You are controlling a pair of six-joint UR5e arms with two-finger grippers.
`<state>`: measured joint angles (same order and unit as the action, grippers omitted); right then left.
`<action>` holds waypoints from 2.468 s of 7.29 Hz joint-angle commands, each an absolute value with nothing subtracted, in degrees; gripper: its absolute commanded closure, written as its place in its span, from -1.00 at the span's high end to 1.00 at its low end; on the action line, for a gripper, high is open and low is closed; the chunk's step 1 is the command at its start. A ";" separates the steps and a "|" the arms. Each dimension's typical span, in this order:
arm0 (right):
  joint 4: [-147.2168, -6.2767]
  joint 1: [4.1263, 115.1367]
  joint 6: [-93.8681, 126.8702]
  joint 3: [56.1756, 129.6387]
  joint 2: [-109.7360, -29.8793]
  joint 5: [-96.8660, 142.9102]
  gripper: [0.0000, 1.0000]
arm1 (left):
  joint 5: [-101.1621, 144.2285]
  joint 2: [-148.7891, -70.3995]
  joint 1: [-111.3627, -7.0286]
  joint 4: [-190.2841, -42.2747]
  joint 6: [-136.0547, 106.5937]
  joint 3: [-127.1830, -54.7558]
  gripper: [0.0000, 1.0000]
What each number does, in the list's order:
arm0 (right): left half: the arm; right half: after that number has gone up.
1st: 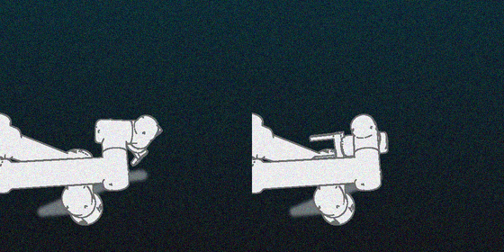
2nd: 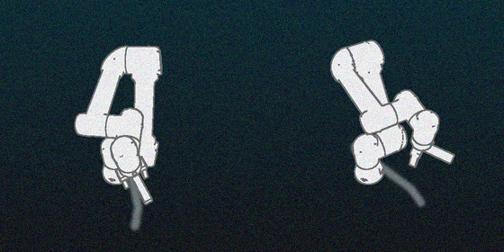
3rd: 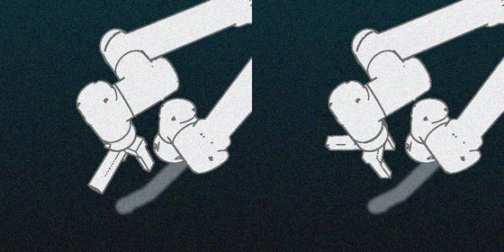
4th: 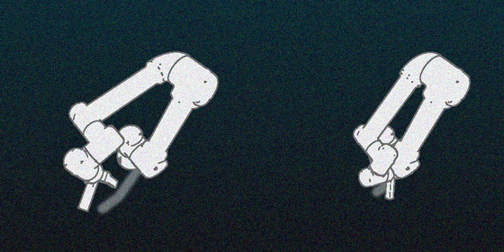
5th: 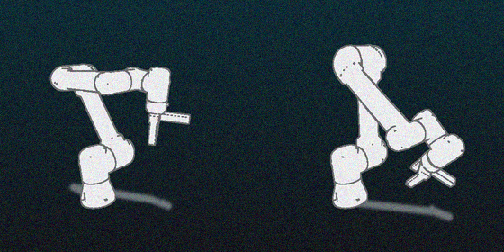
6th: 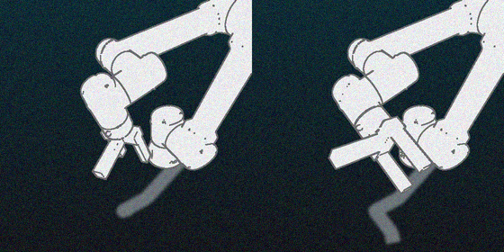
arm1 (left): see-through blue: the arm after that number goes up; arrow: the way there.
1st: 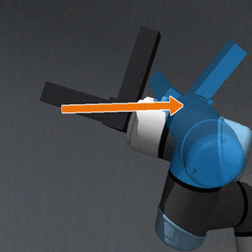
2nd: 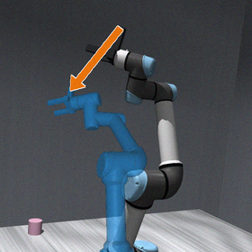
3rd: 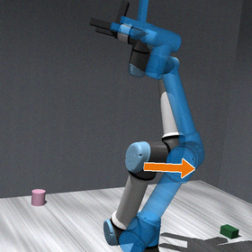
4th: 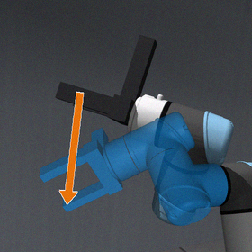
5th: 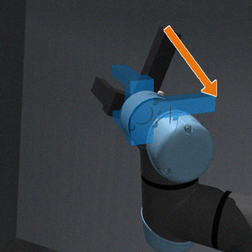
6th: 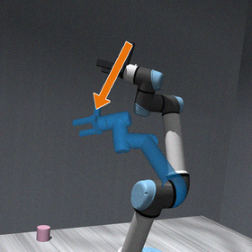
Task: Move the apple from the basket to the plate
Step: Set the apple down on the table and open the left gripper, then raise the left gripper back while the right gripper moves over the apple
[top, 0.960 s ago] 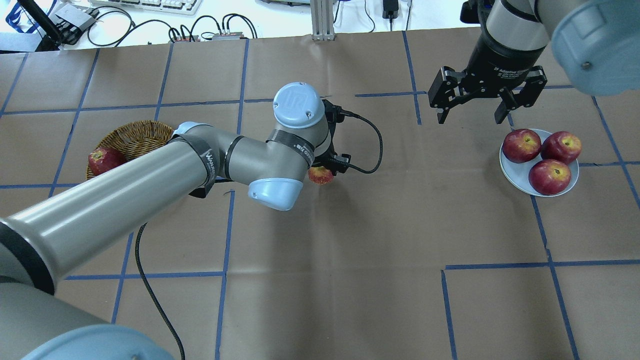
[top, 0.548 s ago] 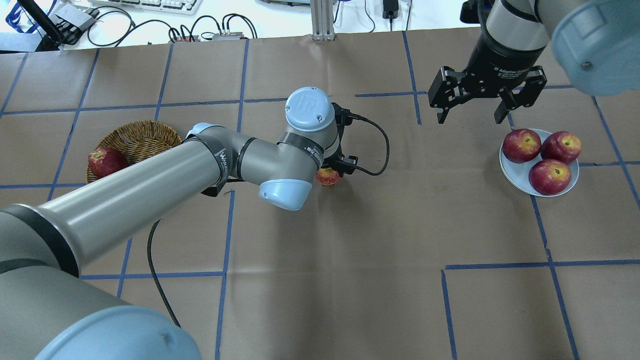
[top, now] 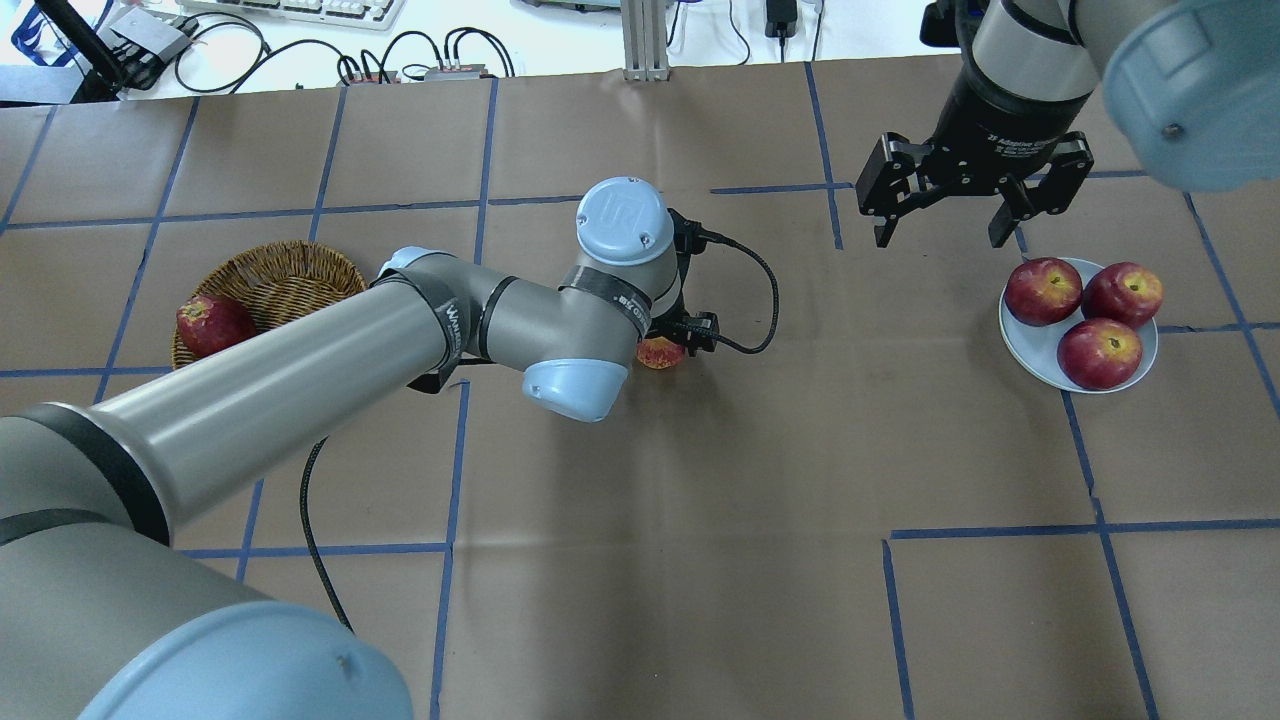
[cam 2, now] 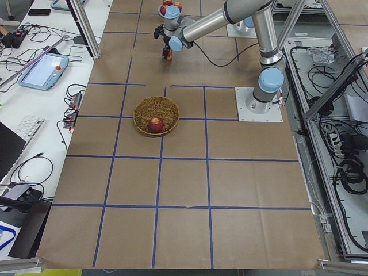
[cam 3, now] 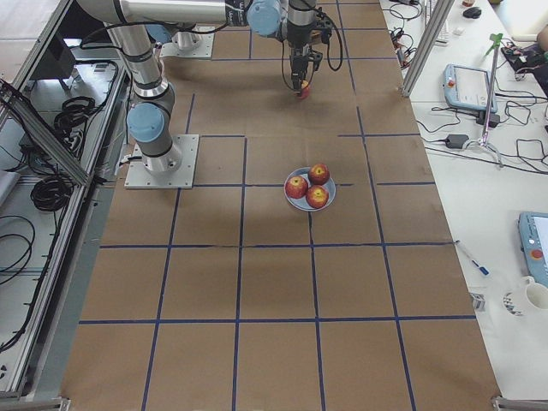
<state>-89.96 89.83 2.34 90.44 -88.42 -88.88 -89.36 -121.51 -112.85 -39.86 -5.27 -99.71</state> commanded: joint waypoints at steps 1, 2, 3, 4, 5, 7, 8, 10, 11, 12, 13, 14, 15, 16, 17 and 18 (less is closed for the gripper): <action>-89.91 89.82 2.29 90.44 -88.42 -88.86 1.00 | -89.82 -120.42 -112.59 -40.60 -4.84 -96.27 0.98; -89.91 89.82 2.37 90.44 -88.33 -88.86 1.00 | -90.52 -118.23 -111.80 -46.17 -4.66 -92.85 0.98; -90.00 89.91 2.37 90.53 -88.33 -88.86 1.00 | -92.79 -113.86 -108.58 -54.84 -4.66 -90.38 0.98; -90.00 89.91 2.37 90.53 -88.33 -88.77 1.00 | -94.29 -109.29 -103.76 -60.50 -3.96 -89.48 0.98; -90.09 89.91 2.46 90.53 -88.16 -88.77 1.00 | -93.87 -104.90 -100.14 -62.64 -2.04 -91.04 0.98; -90.44 90.17 2.98 89.74 -88.06 -89.20 1.00 | -90.29 -96.89 -94.77 -75.08 0.17 -91.32 0.98; -92.70 90.96 4.73 89.56 -87.72 -89.21 1.00 | -90.26 -93.55 -92.75 -80.02 0.18 -91.32 0.98; -94.13 96.02 12.71 87.64 -84.22 -89.03 1.00 | -90.96 -91.76 -92.02 -84.37 0.26 -91.49 0.98; -95.00 100.50 16.40 85.19 -80.72 -89.38 1.00 | -90.71 -91.58 -92.20 -84.37 0.26 -91.58 0.98; -97.45 103.77 20.18 83.77 -77.20 -89.38 1.00 | -90.70 -90.28 -92.28 -84.46 0.18 -90.71 0.98; -101.47 105.71 23.61 83.76 -74.38 -89.47 1.00 | -90.27 -89.39 -92.02 -84.38 0.26 -91.57 0.98; -103.34 107.21 26.43 83.85 -72.01 -89.39 1.00 | -90.18 -89.47 -92.11 -84.03 0.35 -91.58 0.98; -105.88 108.88 28.89 84.02 -69.72 -89.38 1.00 | -90.52 -89.12 -92.11 -84.02 0.26 -91.58 0.98; -109.65 110.64 29.70 84.11 -66.83 -89.47 1.00 | -90.61 -89.12 -92.11 -83.76 0.35 -91.58 0.98; -112.47 111.96 29.10 84.72 -63.84 -89.47 1.00 | -90.62 -89.21 -92.02 -83.50 0.35 -91.50 0.98; -113.20 112.06 28.57 85.86 -62.42 -89.39 1.00 | -90.70 -89.56 -92.02 -83.41 0.35 -91.41 0.98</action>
